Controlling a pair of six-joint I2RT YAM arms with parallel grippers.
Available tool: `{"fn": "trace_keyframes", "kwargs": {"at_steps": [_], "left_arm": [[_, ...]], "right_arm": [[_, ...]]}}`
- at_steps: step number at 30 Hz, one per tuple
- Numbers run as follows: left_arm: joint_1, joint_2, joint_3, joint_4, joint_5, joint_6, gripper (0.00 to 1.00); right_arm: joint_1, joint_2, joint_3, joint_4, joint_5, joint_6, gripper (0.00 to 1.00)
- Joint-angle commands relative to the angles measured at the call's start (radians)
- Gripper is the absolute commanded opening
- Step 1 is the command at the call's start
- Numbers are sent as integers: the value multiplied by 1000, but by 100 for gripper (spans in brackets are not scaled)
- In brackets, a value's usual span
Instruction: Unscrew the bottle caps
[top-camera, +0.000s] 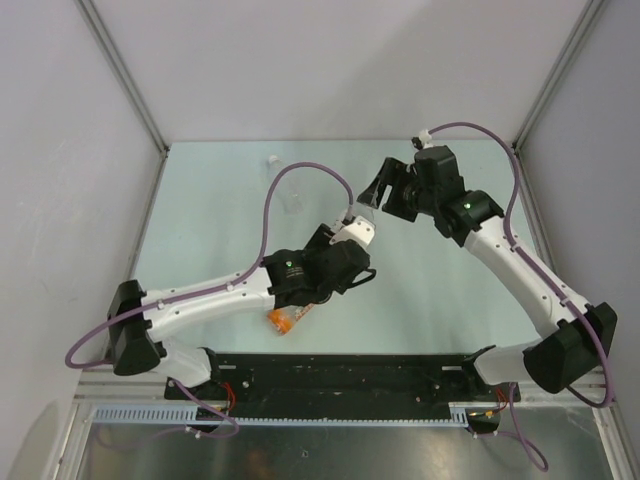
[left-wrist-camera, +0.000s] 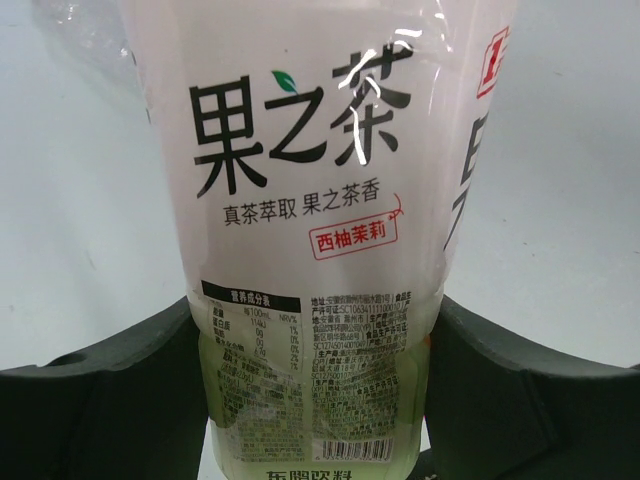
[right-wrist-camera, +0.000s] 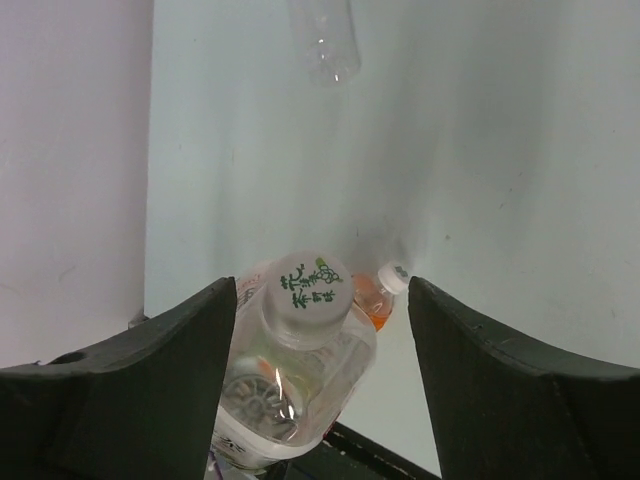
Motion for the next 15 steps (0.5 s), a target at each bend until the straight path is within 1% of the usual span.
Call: {"fn": "trace_keyframes", "kwargs": {"at_steps": [1,5,7,8,13,14,15], "left_arm": [[-18,25,62,-35,-108,-27,0],[-26,40,71,-48,-122,-27,0],[-28,43,71,-54,-128,-27,0],[-28,44,72,-55,-130,-27,0],[-31,49,75,-65,-136,-27,0],[-31,50,75,-66,-137,-28,0],[-32,51,74,-68,-138,-29,0]], "right_arm": [[7,14,45,29,-30,14,71],[8,24,45,36,-37,18,61],[9,27,45,41,-40,18,51],[8,30,45,43,-43,19,48],[9,35,42,40,-49,24,44],[9,34,40,42,-49,25,41],[9,33,38,44,-49,24,34]]}}
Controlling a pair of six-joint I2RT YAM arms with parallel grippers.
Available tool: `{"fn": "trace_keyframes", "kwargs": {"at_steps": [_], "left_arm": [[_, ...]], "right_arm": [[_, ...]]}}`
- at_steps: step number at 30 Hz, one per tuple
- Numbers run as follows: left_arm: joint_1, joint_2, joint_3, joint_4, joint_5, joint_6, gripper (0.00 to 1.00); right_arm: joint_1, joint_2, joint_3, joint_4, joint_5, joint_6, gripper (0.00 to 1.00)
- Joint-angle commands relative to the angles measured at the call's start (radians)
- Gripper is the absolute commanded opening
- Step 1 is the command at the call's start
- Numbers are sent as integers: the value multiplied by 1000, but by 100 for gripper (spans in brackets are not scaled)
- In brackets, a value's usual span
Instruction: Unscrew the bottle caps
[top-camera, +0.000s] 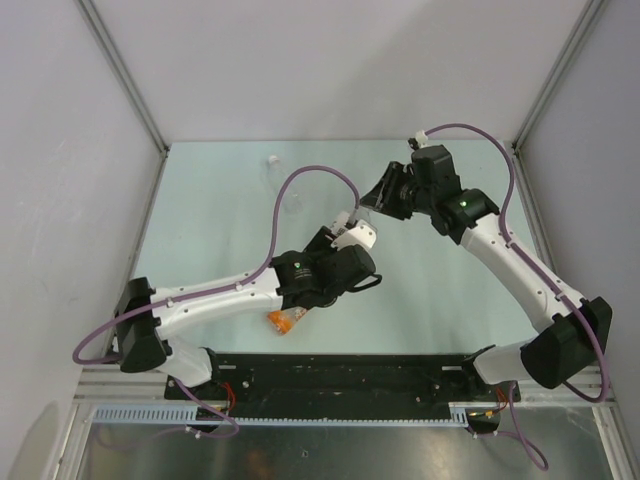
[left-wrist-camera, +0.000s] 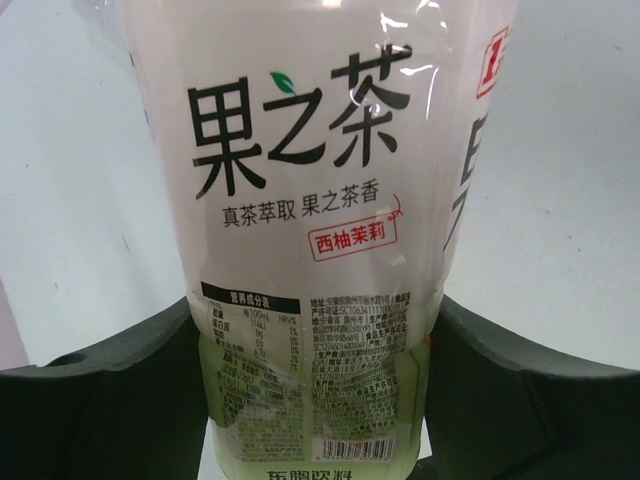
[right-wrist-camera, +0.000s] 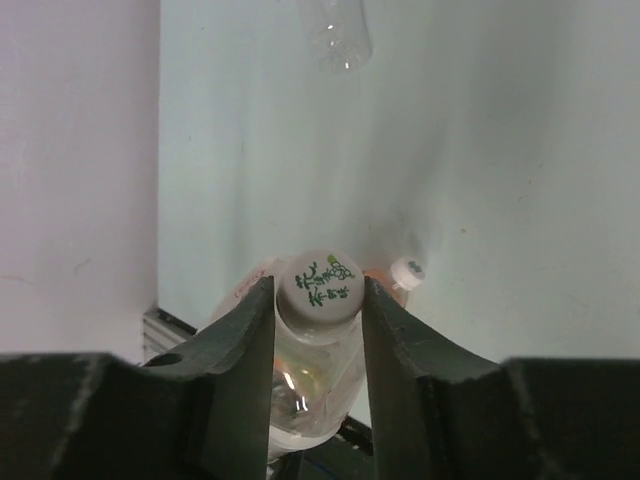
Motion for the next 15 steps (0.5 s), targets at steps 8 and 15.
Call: {"fn": "trace_keyframes", "kwargs": {"at_steps": [8,15], "left_arm": [[-12,17,50,-7,-49,-30,0],[-11,25,57,-9,10,-37,0]], "right_arm": [[5,-20,19,53,-14,-20,0],[5,-95,-58,127,-31,-72,0]]}}
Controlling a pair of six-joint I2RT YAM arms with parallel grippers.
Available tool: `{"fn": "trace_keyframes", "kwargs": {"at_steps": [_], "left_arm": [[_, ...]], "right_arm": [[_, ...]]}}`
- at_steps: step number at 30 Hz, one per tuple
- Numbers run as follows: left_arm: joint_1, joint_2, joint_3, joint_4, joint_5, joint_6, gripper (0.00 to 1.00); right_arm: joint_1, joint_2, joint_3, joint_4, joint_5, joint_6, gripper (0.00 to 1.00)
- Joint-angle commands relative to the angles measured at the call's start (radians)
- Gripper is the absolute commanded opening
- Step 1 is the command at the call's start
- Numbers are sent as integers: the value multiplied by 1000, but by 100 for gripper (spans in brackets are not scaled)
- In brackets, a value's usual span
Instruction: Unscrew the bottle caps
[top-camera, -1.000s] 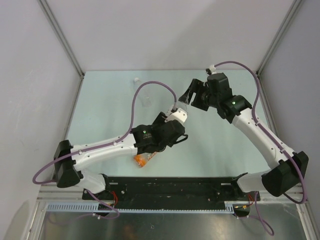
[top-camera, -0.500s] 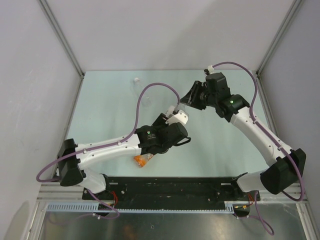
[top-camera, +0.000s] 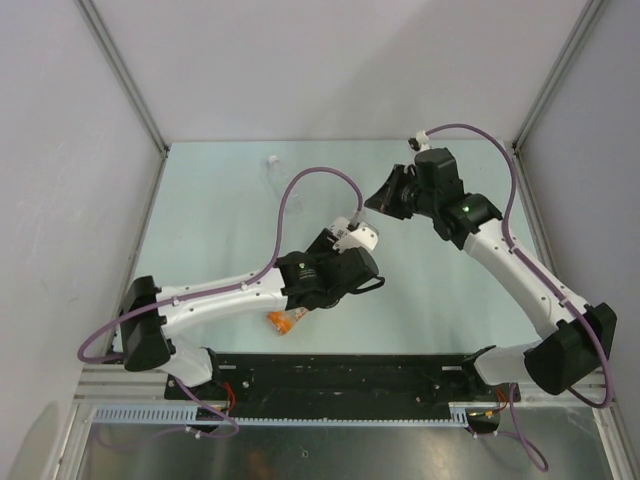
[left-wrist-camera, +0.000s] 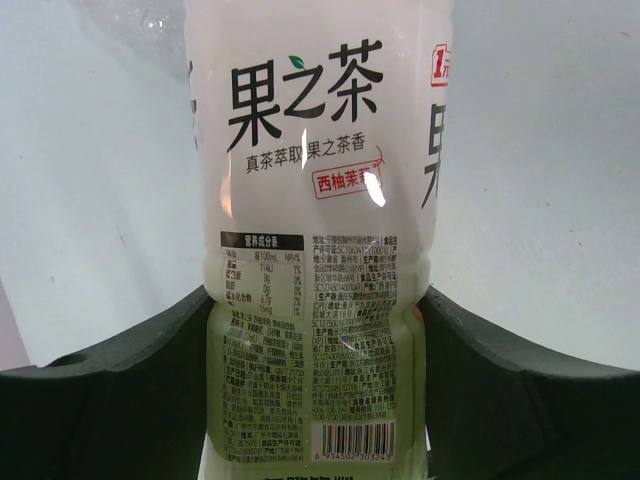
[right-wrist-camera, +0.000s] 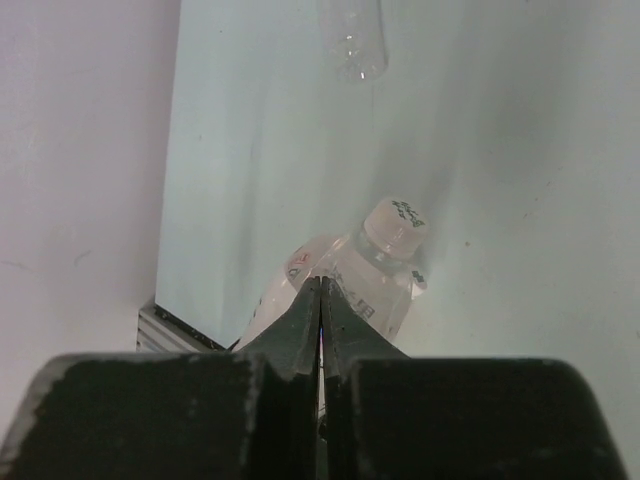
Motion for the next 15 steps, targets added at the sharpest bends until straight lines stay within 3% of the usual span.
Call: {"fn": "trace_keyframes", "kwargs": {"at_steps": [1,15], "left_arm": [[-4,2,53,17,34,-8,0],[-4,-83,-2,21,67,-39,0]], "right_arm": [[2,-87,-44,84,-15,-51,0],[-52,-181,-129,130,-44,-40,0]]}}
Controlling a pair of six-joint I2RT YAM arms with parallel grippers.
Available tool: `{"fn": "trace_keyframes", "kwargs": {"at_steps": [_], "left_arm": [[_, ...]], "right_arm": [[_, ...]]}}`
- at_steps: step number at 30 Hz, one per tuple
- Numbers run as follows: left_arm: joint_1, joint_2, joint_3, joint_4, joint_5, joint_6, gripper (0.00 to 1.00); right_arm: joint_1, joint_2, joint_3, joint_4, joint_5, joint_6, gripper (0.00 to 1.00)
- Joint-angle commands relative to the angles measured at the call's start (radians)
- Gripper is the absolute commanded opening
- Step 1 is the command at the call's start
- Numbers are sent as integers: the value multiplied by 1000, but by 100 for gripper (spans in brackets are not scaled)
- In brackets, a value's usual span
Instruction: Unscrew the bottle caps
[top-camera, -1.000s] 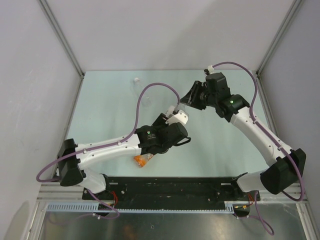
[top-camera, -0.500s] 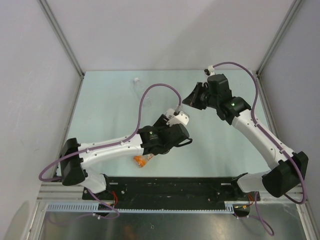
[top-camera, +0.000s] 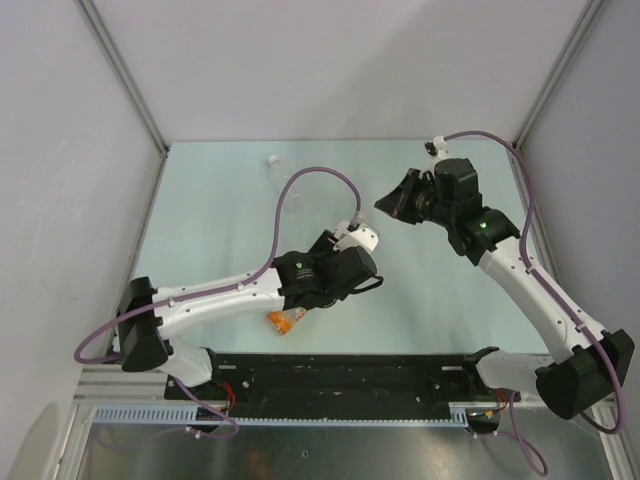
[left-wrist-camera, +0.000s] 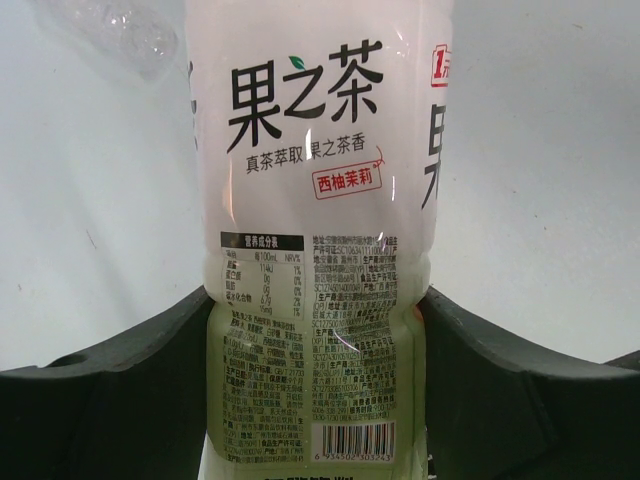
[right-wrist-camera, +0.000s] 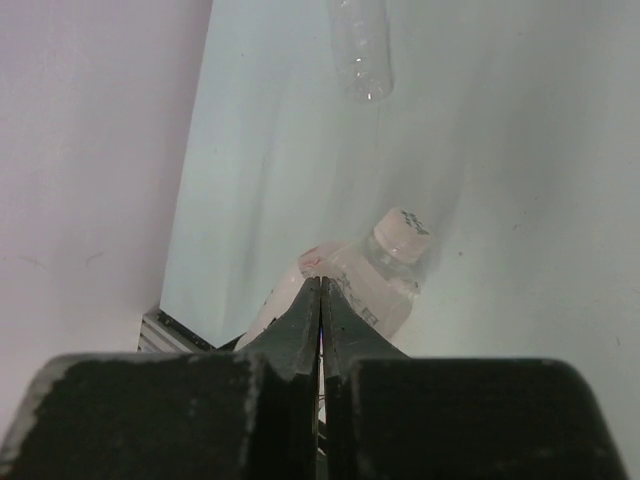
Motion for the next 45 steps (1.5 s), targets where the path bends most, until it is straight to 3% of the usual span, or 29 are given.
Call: {"fn": "trace_keyframes", "kwargs": {"at_steps": [1,5,8,10,17,19,22,28,30,35,39,41,45], "left_arm": [[-4,-86,-14,22,-11,-34,0],[-4,-128,-43,31,11,-39,0],[-4,-170,-64,52,55,-27,0],[-4,-205,-82,82,99,-10,0],[-4,-324,-131,179,227,50,0],[-4,-340,-133,187,236,54,0],[-4,-348,-128,189,244,54,0],[-4,-347,-122,194,244,53,0],[-4,-347,-121,193,234,53,0],[-4,-345,-123,192,199,46,0],[-4,-336,-117,192,198,50,3],[-5,-332,-113,191,200,51,18],[-3,-315,-105,192,195,56,72]], "right_arm": [[-21,-44,-10,49,-23,-11,0],[-37,-57,-28,71,-74,-10,0],[-41,-59,-34,83,-107,-20,6],[-42,-58,-34,84,-125,-26,16],[-37,-50,-43,105,-217,-25,68],[-31,-48,-44,103,-218,-20,76],[-22,-34,-44,89,-210,-6,80],[-5,17,-44,100,-261,41,70],[4,24,-48,124,-279,62,58],[14,23,-63,178,-312,126,11],[18,-2,-72,184,-282,139,1],[18,-16,-73,185,-265,133,0],[18,-35,-74,185,-245,124,0]]}}
